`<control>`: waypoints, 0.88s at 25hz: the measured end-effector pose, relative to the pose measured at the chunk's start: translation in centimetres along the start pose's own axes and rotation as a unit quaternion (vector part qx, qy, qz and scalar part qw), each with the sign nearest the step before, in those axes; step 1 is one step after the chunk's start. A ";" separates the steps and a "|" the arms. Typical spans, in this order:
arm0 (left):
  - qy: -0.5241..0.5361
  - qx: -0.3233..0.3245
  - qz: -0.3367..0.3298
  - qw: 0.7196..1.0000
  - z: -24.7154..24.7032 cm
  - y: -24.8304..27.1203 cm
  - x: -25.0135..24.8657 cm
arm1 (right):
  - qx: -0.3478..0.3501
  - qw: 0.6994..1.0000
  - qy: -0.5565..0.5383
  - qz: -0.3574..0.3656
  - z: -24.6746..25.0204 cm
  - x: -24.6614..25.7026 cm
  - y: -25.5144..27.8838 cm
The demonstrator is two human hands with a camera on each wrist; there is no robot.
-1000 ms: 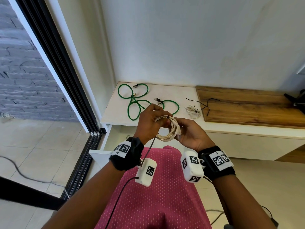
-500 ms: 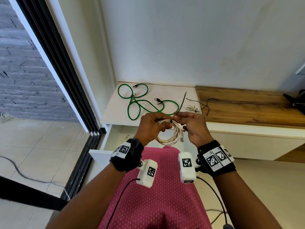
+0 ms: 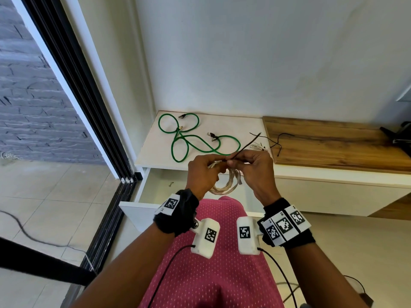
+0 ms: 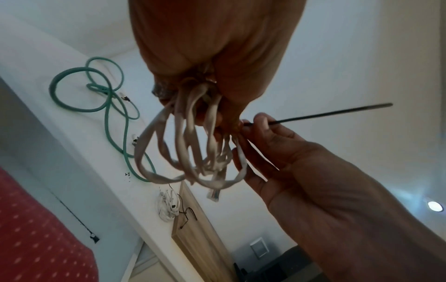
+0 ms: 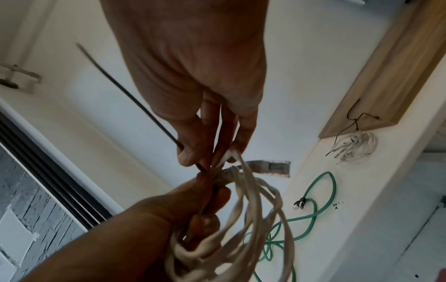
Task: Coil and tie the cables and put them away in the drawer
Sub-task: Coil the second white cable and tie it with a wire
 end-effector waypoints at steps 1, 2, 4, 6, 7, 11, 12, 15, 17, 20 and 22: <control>0.008 -0.002 0.007 1.000 0.2 -0.1 0.2 | 0.006 1.000 -0.002 0.001 -0.1 -0.1 0.2; 0.018 0.000 0.018 1.000 0.2 -0.2 0.5 | 0.010 1.000 -0.005 0.001 -0.2 -0.2 0.4; 0.058 0.004 0.060 0.996 0.2 -0.4 1.0 | 0.016 1.000 -0.019 0.011 -0.6 -0.3 0.8; 0.125 0.020 0.130 0.983 -0.4 -0.4 1.9 | 0.010 1.000 -0.004 0.022 -0.8 -0.5 0.9; 0.154 0.027 0.164 0.974 -0.6 -0.2 2.3 | 0.010 0.999 0.023 0.031 -0.9 -0.4 0.9; 0.192 0.043 0.235 0.952 -0.8 0.0 3.6 | 0.067 0.992 0.100 0.042 -1.7 -0.6 0.9; 0.194 0.045 0.242 0.950 -0.8 0.1 3.8 | 0.092 0.990 0.102 0.033 -2.0 -0.8 1.0; 0.170 0.056 0.231 0.956 -0.9 0.5 3.5 | 0.139 0.984 0.115 -0.001 -2.7 -1.0 1.3; 0.126 0.058 0.188 0.972 -0.6 0.4 2.8 | 0.173 0.976 0.131 -0.011 -3.0 -0.9 1.5; 0.062 0.060 0.082 0.993 0.3 -0.4 0.9 | 0.222 0.973 -0.027 -0.053 -2.9 -1.1 2.1; 0.006 0.080 0.001 0.997 0.6 -0.9 -0.6 | 0.184 0.934 -0.242 -0.186 -2.3 -2.5 2.3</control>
Point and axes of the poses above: each hand's wrist, its own y-axis away from the middle knuckle, its own z-axis out of the back of the hand, x = y × z, the point moved 10 cm from there along -y, towards the middle knuckle, and after that the axes turned 5 degrees about -x, right-handed, at the moved point
